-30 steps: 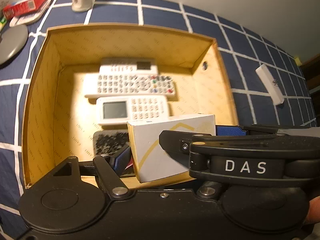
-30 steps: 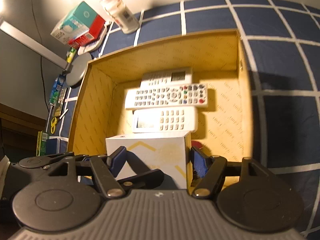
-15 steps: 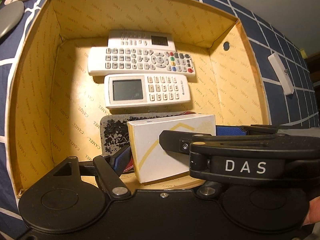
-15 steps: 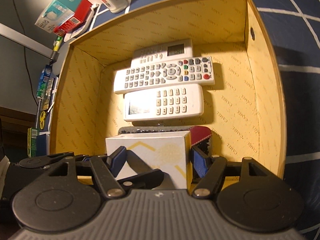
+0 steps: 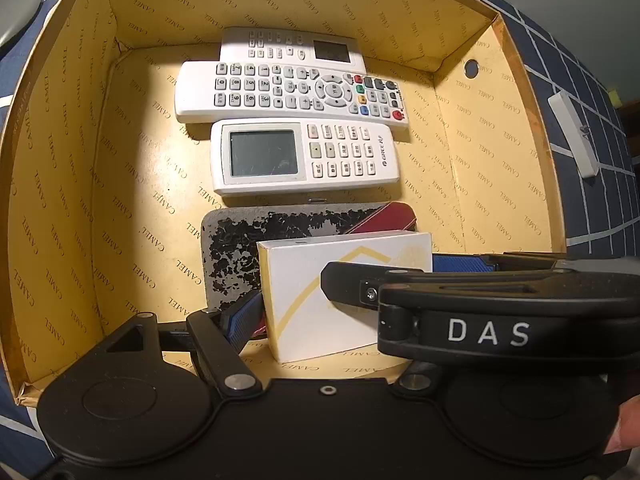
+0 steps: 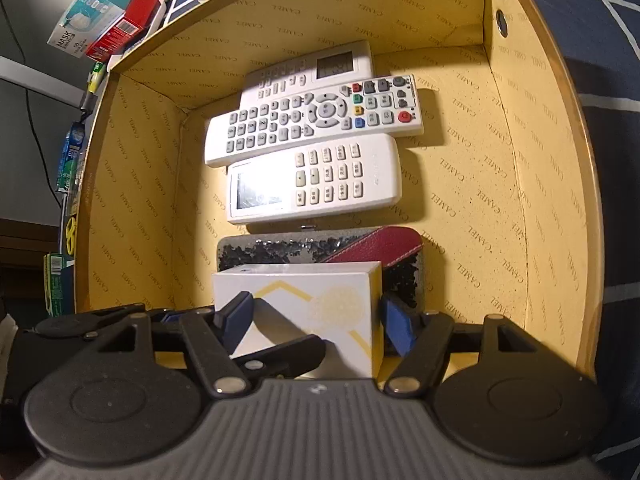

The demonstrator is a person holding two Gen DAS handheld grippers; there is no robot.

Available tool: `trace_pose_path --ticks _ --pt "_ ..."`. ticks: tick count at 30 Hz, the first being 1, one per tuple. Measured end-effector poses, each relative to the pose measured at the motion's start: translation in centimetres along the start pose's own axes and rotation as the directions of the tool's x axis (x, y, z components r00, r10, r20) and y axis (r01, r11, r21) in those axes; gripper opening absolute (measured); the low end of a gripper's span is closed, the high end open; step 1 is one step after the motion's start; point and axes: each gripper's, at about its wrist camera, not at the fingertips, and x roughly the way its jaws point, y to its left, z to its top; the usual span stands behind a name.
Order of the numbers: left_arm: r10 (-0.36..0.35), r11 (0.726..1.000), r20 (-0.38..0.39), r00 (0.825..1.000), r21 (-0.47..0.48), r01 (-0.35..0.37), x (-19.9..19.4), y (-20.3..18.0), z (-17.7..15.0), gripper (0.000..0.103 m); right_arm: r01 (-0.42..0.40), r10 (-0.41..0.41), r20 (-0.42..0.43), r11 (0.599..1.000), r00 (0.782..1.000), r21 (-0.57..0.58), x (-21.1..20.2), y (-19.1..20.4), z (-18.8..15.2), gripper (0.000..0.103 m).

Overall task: Organize objects
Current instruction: 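Lower the small box into the cardboard box and open the right tool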

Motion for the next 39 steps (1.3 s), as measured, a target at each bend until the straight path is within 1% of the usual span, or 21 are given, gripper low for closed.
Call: trace_pose_path --ticks 5,9,13,17,22,24,27,30,33,39 --pt "0.014 1.0 -0.001 1.0 0.003 -0.014 0.1 -0.2 -0.1 0.07 0.005 -0.005 0.001 1.0 1.0 -0.009 0.2 -0.1 -0.1 0.069" --pt "0.03 0.999 0.008 1.0 0.013 -0.03 -0.2 -0.5 -0.2 0.07 0.028 -0.027 0.028 0.999 0.999 -0.034 -0.3 0.1 -0.2 0.069" --pt "0.063 0.998 0.027 0.998 0.008 -0.063 -0.9 -0.9 -0.1 0.071 0.028 -0.028 0.039 0.999 0.999 -0.023 -1.0 -0.1 0.0 0.07" --pt "0.075 0.997 0.05 0.996 0.005 -0.075 -2.0 -1.5 -0.1 0.072 0.03 -0.028 0.069 0.999 0.997 -0.03 -2.2 0.1 0.1 0.071" --pt "0.094 0.996 0.087 0.992 0.003 -0.094 -3.8 -2.6 -0.1 0.075 0.019 -0.014 0.114 0.999 0.993 -0.043 -4.5 0.3 0.6 0.073" --pt "0.104 0.995 0.103 0.989 -0.004 -0.104 -4.5 -3.1 -0.1 0.076 0.008 -0.002 0.133 0.999 0.991 -0.049 -5.6 0.3 0.8 0.08" --pt "0.118 0.993 0.135 0.984 -0.004 -0.119 -5.6 -4.2 0.0 0.08 0.007 0.005 0.167 0.997 0.986 -0.071 -7.4 0.4 1.1 0.087" --pt "0.134 0.991 0.161 0.978 -0.005 -0.135 -6.6 -5.4 0.1 0.084 0.008 0.01 0.201 0.996 0.98 -0.089 -9.3 0.1 1.3 0.091" --pt "0.144 0.989 0.186 0.972 0.001 -0.147 -7.4 -6.9 0.3 0.087 0.013 0.009 0.237 0.996 0.972 -0.094 -11.2 -0.7 1.4 0.094" --pt "0.155 0.986 0.211 0.965 0.027 -0.164 -7.5 -10.6 0.6 0.087 0.052 -0.023 0.303 0.995 0.953 -0.09 -14.4 -3.8 1.5 0.097"
